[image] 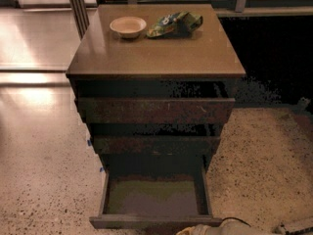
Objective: Close bottom drawer
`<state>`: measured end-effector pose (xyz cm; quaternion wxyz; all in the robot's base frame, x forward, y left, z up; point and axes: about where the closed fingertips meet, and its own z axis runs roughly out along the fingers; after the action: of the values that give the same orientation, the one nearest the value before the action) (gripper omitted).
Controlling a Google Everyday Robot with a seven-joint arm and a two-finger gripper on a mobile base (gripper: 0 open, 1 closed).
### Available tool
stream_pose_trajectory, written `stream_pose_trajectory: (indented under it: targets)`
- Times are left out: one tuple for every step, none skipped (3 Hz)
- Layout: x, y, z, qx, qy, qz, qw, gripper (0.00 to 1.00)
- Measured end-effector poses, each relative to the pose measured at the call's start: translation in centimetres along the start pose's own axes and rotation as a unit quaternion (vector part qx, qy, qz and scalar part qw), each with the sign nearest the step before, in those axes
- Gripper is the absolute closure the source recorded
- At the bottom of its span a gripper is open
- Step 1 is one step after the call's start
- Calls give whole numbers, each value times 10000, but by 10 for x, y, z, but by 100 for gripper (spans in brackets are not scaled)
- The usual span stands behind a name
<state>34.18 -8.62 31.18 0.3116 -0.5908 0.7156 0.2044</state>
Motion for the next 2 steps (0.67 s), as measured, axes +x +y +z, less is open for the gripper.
stream_pose_trajectory:
  targets:
    - [39, -33, 41, -43, -297, -115, 9995, 100]
    - [39, -33, 41, -43, -298, -115, 9995, 100]
